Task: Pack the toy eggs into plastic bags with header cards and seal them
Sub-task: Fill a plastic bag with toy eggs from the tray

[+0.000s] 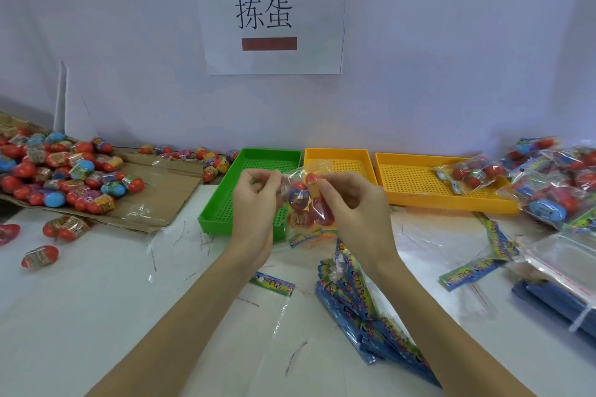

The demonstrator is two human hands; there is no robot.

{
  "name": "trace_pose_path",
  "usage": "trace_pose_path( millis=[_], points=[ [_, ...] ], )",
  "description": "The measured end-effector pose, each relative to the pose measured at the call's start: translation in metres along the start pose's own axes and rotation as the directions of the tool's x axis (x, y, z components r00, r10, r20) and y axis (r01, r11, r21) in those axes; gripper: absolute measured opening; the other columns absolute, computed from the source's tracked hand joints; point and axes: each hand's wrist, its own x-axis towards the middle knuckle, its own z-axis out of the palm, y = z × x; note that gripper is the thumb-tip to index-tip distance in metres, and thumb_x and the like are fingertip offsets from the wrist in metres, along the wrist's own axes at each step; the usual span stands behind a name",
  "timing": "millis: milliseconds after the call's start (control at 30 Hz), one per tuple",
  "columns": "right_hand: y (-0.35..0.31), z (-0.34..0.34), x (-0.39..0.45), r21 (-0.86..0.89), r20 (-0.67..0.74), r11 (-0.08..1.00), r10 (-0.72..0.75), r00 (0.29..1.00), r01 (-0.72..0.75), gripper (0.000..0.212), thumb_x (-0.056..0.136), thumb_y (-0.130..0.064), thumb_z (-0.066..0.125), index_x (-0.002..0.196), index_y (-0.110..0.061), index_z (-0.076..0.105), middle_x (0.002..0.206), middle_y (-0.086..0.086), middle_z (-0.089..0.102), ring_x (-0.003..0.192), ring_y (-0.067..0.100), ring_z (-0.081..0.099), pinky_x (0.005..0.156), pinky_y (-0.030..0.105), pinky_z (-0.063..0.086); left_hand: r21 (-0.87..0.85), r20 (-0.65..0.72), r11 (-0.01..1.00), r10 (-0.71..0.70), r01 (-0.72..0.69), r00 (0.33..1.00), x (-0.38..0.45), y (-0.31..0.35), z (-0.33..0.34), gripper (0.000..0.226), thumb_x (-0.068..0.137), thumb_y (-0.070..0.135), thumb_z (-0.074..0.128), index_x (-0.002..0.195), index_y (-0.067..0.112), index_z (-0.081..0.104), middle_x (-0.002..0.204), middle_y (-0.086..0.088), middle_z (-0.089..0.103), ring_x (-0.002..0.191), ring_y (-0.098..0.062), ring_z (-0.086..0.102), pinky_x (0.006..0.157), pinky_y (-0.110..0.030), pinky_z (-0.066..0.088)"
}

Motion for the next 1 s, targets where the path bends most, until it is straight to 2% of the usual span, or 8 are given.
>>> trace_pose_path(
  millis=[133, 200, 333, 500, 733, 867, 933, 1000],
  points=[
    [0.001, -0.003, 0.001, 0.010, 0.075, 1.000, 0.005, 0.997, -0.006, 0.009, 0.096, -0.022, 0.073, 0.104, -0.021, 0.077, 0.091, -0.007, 0.078, 0.089, 0.011, 0.074, 0.080, 0.041, 0.064, 0.355, 0.312, 0.854, 0.275, -0.380, 0.909, 0.001, 0.004, -0.003, 0.021, 0.099, 0.020, 0.070, 0.119, 0.017, 0.065, 0.109, 0.005, 0.072, 0.103, -0.007, 0.068, 0.087, -0.019, 0.054],
    [0.000, -0.005, 0.002, -0.021, 0.179, 0.999, -0.027, 0.983, 0.032, 0.013, 0.097, -0.021, 0.072, 0.108, -0.021, 0.078, 0.093, -0.006, 0.079, 0.090, 0.012, 0.075, 0.080, 0.042, 0.064, 0.367, 0.381, 0.856, 0.219, -0.365, 0.898, 0.002, 0.004, -0.006, 0.015, 0.096, 0.030, 0.074, 0.104, 0.018, 0.076, 0.095, 0.002, 0.076, 0.093, -0.011, 0.071, 0.082, -0.023, 0.056],
    [-0.003, -0.012, 0.008, -0.039, 0.148, 0.999, 0.012, 0.989, -0.007, 0.017, 0.094, -0.027, 0.075, 0.109, -0.020, 0.079, 0.091, -0.007, 0.079, 0.087, 0.009, 0.075, 0.081, 0.040, 0.064, 0.122, 0.257, 0.988, 0.059, -0.093, 0.965, 0.007, 0.005, -0.009, 0.021, 0.084, 0.033, 0.079, 0.088, 0.012, 0.078, 0.083, -0.007, 0.075, 0.079, -0.015, 0.068, 0.078, -0.026, 0.057],
    [-0.003, -0.016, 0.010, -0.030, 0.094, 0.989, 0.146, 0.985, -0.144, 0.010, 0.093, -0.021, 0.076, 0.088, -0.013, 0.079, 0.081, 0.001, 0.077, 0.082, 0.017, 0.074, 0.082, 0.043, 0.062, 0.053, 0.226, 0.998, 0.024, -0.037, 0.974, 0.010, 0.003, -0.014, 0.018, 0.079, 0.036, 0.082, 0.079, 0.017, 0.083, 0.080, -0.004, 0.076, 0.075, -0.013, 0.069, 0.075, -0.023, 0.058],
    [-0.009, -0.011, 0.006, 0.129, -0.002, 0.970, 0.209, 0.978, -0.207, 0.015, 0.099, -0.026, 0.069, 0.094, -0.015, 0.078, 0.085, 0.002, 0.078, 0.087, 0.020, 0.075, 0.078, 0.032, 0.063, 0.335, 0.181, 0.873, 0.308, -0.353, 0.934, 0.009, -0.001, -0.010, 0.015, 0.101, 0.030, 0.066, 0.089, 0.021, 0.069, 0.074, 0.016, 0.069, 0.065, 0.002, 0.064, 0.062, -0.014, 0.053],
    [-0.006, -0.020, 0.011, 0.253, 0.315, 0.814, 0.443, 0.840, -0.524, 0.039, 0.093, -0.035, 0.074, 0.123, -0.012, 0.066, 0.096, 0.000, 0.081, 0.092, 0.020, 0.078, 0.079, 0.032, 0.064, 0.324, 0.037, 0.879, 0.357, -0.349, 0.933, 0.014, 0.001, -0.016, 0.019, 0.107, 0.033, 0.056, 0.091, 0.022, 0.059, 0.071, 0.012, 0.062, 0.059, -0.006, 0.062, 0.054, -0.022, 0.050],
    [-0.006, -0.019, 0.009, 0.308, 0.517, 0.681, 0.467, 0.718, -0.665, 0.041, 0.090, -0.028, 0.077, 0.121, -0.002, 0.068, 0.106, 0.008, 0.079, 0.097, 0.027, 0.077, 0.087, 0.039, 0.063, 0.325, -0.016, 0.898, 0.320, -0.298, 0.947, 0.020, -0.002, -0.020, 0.021, 0.107, 0.034, 0.055, 0.092, 0.021, 0.060, 0.077, 0.007, 0.059, 0.070, -0.023, 0.060, 0.065, -0.042, 0.050],
    [-0.005, -0.016, 0.006, 0.366, 0.558, 0.618, 0.453, 0.696, -0.696, 0.034, 0.087, -0.025, 0.078, 0.109, 0.000, 0.073, 0.104, 0.011, 0.075, 0.089, 0.023, 0.074, 0.082, 0.033, 0.062, 0.326, -0.035, 0.908, 0.289, -0.263, 0.957, 0.023, -0.004, -0.021, 0.022, 0.107, 0.036, 0.055, 0.091, 0.022, 0.061, 0.081, 0.002, 0.059, 0.076, -0.031, 0.055, 0.071, -0.052, 0.046]
  ],
)
